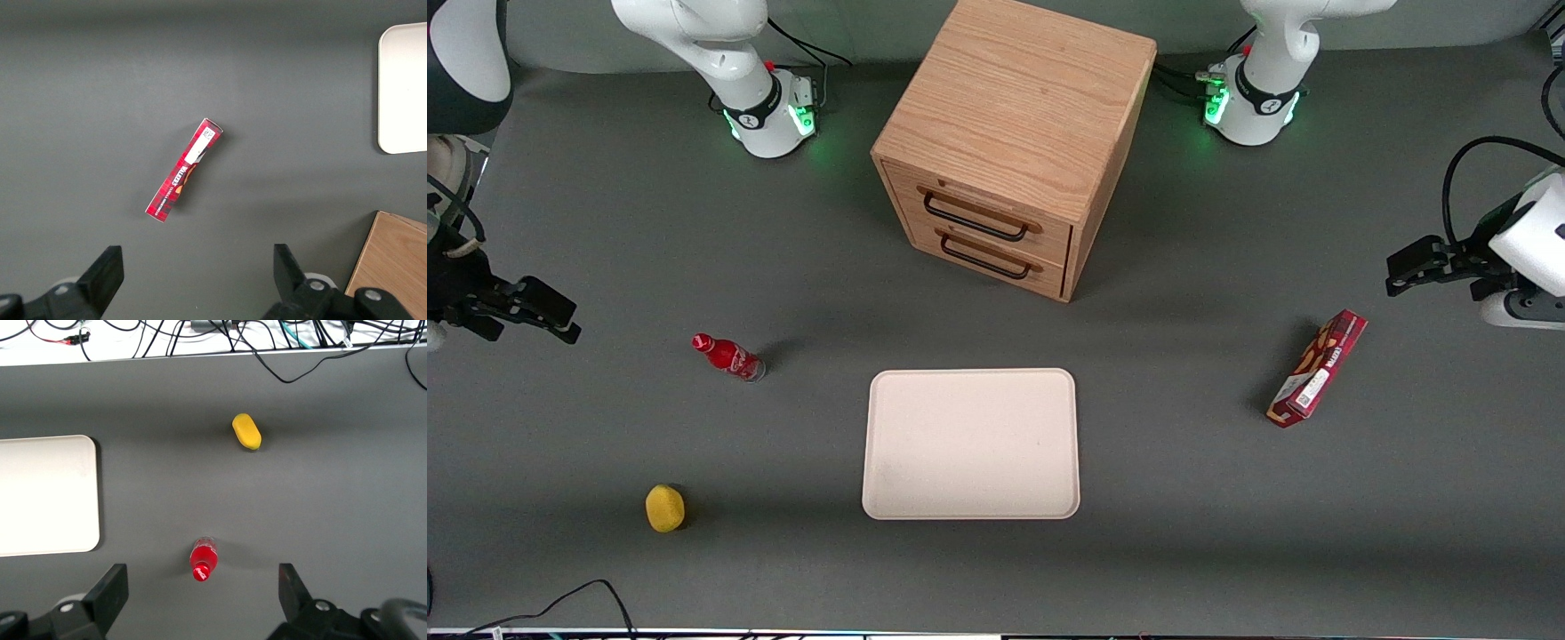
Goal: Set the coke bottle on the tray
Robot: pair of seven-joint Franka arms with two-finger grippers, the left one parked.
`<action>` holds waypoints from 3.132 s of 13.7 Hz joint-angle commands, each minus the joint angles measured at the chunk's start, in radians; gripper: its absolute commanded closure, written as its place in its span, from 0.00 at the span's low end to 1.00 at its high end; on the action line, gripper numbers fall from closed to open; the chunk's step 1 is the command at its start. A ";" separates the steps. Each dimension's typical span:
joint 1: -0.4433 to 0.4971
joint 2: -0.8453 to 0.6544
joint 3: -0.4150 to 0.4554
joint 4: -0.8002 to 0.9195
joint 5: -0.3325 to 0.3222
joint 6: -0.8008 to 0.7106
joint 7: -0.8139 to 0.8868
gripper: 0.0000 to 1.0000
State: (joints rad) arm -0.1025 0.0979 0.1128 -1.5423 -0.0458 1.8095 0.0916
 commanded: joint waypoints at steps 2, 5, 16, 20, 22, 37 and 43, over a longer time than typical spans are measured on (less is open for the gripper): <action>-0.011 0.017 0.004 0.039 0.012 -0.019 0.020 0.00; -0.006 0.029 0.004 0.036 -0.014 -0.019 0.017 0.00; -0.020 0.036 0.002 0.033 -0.043 -0.018 -0.010 0.00; -0.025 0.037 0.001 0.028 -0.048 0.013 -0.007 0.00; -0.031 0.037 -0.001 0.022 -0.048 0.013 -0.007 0.00; -0.031 0.032 0.002 0.004 -0.034 0.002 -0.018 0.00; -0.026 0.060 0.005 -0.027 -0.029 0.016 -0.001 0.00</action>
State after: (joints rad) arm -0.1250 0.1454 0.1136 -1.5497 -0.0755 1.8107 0.0888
